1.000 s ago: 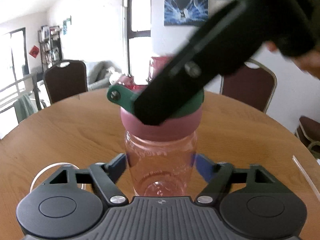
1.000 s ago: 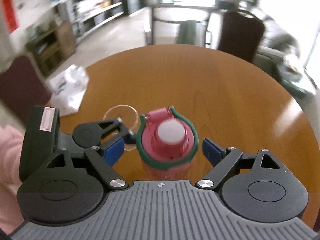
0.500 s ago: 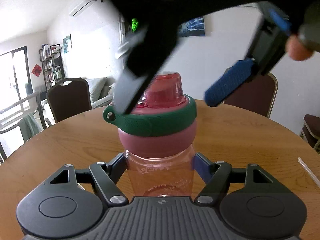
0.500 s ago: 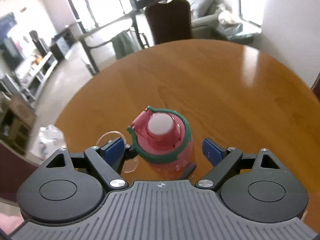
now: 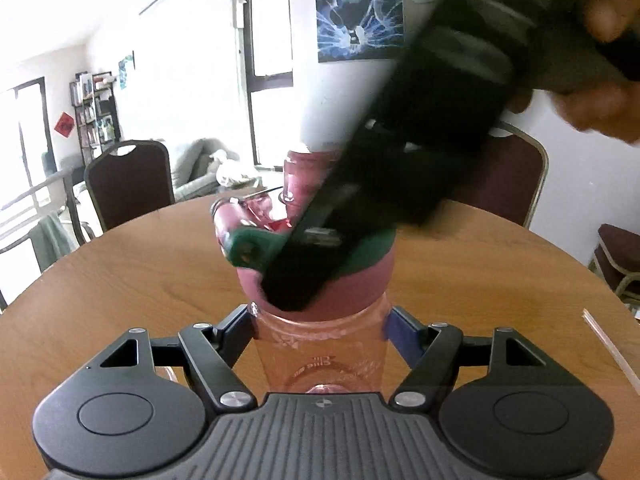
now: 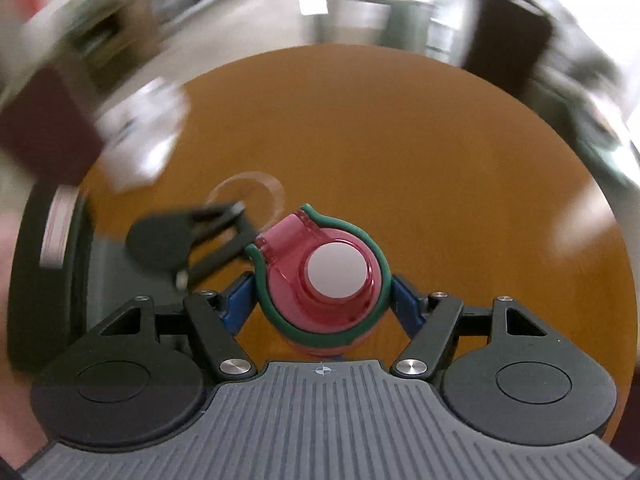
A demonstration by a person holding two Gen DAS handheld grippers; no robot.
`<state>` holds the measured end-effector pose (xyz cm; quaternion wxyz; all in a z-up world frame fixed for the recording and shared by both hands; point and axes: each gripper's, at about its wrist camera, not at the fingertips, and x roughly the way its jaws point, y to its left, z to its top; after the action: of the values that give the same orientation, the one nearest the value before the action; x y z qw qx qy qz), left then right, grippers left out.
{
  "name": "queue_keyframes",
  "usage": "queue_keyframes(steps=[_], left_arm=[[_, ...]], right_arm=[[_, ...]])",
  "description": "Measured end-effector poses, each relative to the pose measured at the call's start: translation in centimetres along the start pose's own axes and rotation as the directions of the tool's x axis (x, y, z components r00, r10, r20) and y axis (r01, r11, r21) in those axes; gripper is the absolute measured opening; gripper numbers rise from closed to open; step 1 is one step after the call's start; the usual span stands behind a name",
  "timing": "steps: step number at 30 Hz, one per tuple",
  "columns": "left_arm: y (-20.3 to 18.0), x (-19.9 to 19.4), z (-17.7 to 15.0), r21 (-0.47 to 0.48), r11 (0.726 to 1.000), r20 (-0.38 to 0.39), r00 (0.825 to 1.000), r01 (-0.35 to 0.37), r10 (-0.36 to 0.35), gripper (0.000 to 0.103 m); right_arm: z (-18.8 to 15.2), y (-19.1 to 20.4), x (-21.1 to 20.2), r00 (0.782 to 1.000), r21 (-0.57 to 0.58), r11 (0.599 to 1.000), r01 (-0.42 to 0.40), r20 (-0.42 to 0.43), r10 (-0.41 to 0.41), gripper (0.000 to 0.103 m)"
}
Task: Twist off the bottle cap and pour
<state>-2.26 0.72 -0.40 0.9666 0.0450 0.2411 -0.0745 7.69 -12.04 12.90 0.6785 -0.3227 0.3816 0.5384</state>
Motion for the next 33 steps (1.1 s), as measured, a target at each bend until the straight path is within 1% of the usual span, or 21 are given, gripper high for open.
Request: queue_keyframes(steps=[3, 4, 5, 8, 10, 11, 12, 13, 14, 15, 16, 17, 19, 20, 24, 27, 28, 30, 31, 32, 33], left_arm=[[0.0, 0.0, -0.2, -0.003, 1.0, 0.008, 1.0, 0.0, 0.0, 0.071], [0.0, 0.0, -0.3, -0.007, 1.0, 0.013, 1.0, -0.004, 0.004, 0.071], [0.0, 0.0, -0.3, -0.01, 1.0, 0.016, 1.0, -0.007, 0.008, 0.071], [0.0, 0.3, -0.4, -0.019, 1.0, 0.015, 1.0, -0.015, 0.015, 0.071], [-0.1, 0.4, -0.4, -0.022, 1.0, 0.017, 1.0, -0.018, 0.019, 0.071], [-0.2, 0.3, -0.3, -0.024, 0.999, 0.018, 1.0, -0.021, 0.022, 0.071], [-0.5, 0.0, -0.4, -0.025, 0.999, 0.018, 1.0, -0.024, 0.024, 0.071], [-0.7, 0.0, -0.4, -0.027, 0.999, 0.016, 0.999, -0.031, 0.031, 0.071], [-0.8, -0.1, -0.4, -0.03, 0.999, 0.016, 0.999, -0.036, 0.037, 0.071], [-0.9, -0.3, -0.5, -0.032, 0.999, 0.015, 0.999, -0.039, 0.039, 0.071], [-1.1, -0.4, -0.5, -0.034, 0.998, 0.014, 0.999, -0.045, 0.046, 0.071], [-1.2, -0.5, -0.5, -0.037, 0.998, 0.012, 0.999, -0.052, 0.052, 0.071], [-1.6, -0.7, -0.5, -0.041, 0.997, 0.008, 0.998, -0.066, 0.067, 0.071], [-1.7, -0.7, -0.5, -0.043, 0.996, 0.006, 0.997, -0.073, 0.074, 0.071], [-2.2, -0.9, -0.4, -0.046, 0.994, -0.003, 0.996, -0.094, 0.094, 0.071], [-2.7, -1.3, -0.4, -0.045, 0.995, -0.004, 0.996, -0.092, 0.092, 0.071], [-2.8, -1.4, -0.4, -0.045, 0.995, -0.002, 0.996, -0.089, 0.089, 0.071], [-2.5, -1.6, -0.6, -0.046, 0.996, 0.002, 0.998, -0.07, 0.071, 0.071], [-2.4, -1.7, -0.6, -0.047, 0.997, 0.002, 0.998, -0.062, 0.063, 0.071], [-2.3, -1.7, -0.6, -0.047, 0.997, 0.002, 0.999, -0.054, 0.054, 0.071], [-2.2, -1.8, -0.7, -0.048, 0.998, 0.002, 0.999, -0.045, 0.046, 0.071]], right_arm=[[0.3, -0.8, 0.0, 0.997, -0.101, 0.992, -0.076, -0.012, 0.075, 0.073], [0.4, -0.9, -0.1, 0.997, -0.109, 0.991, -0.083, -0.015, 0.082, 0.073], [0.5, -1.1, -0.1, 0.996, -0.106, 0.99, -0.089, -0.018, 0.087, 0.078], [0.6, -1.6, -0.4, 0.993, 0.01, 0.993, -0.114, 0.017, 0.114, 0.096], [0.3, -1.8, -1.0, 0.993, 0.124, 0.987, -0.105, 0.069, 0.097, 0.096], [0.2, -1.4, -1.1, 0.995, 0.17, 0.983, -0.07, 0.087, 0.056, 0.096], [0.0, -1.0, -1.2, 0.995, 0.254, 0.967, -0.018, 0.096, -0.006, 0.096], [-0.2, -0.8, -1.2, 0.995, 0.299, 0.954, 0.003, 0.093, -0.032, 0.096], [-0.3, -0.6, -1.1, 0.995, 0.385, 0.922, 0.034, 0.078, -0.069, 0.096], [-0.2, -0.5, -0.9, 0.993, 0.475, 0.878, 0.062, 0.057, -0.101, 0.095], [-0.2, -0.5, -0.7, 0.993, 0.537, 0.84, 0.074, 0.041, -0.114, 0.095], [-0.2, -0.5, -0.5, 0.992, 0.592, 0.802, 0.084, 0.027, -0.123, 0.092], [-0.2, -0.4, -0.2, 0.991, 0.657, 0.748, 0.094, 0.009, -0.133, 0.086], [0.3, -0.1, 0.0, 0.987, 0.668, 0.731, 0.136, -0.024, -0.162, 0.082], [0.8, 1.1, 0.3, 0.969, 0.583, 0.776, 0.241, -0.103, -0.224, 0.078], [1.5, 2.2, 0.8, 0.958, 0.471, 0.834, 0.288, -0.129, -0.258, 0.077], [1.7, 2.2, 0.8, 0.959, 0.45, 0.847, 0.283, -0.128, -0.253, 0.077], [1.7, 1.9, 0.7, 0.974, 0.348, 0.91, 0.224, -0.11, -0.198, 0.077], [1.5, 1.4, 0.6, 0.983, 0.285, 0.942, 0.176, -0.097, -0.155, 0.077], [1.5, 1.2, 0.4, 0.988, 0.246, 0.958, 0.146, -0.089, -0.128, 0.077], [1.1, 0.9, 0.1, 0.994, 0.133, 0.987, 0.091, -0.064, -0.083, 0.077]])
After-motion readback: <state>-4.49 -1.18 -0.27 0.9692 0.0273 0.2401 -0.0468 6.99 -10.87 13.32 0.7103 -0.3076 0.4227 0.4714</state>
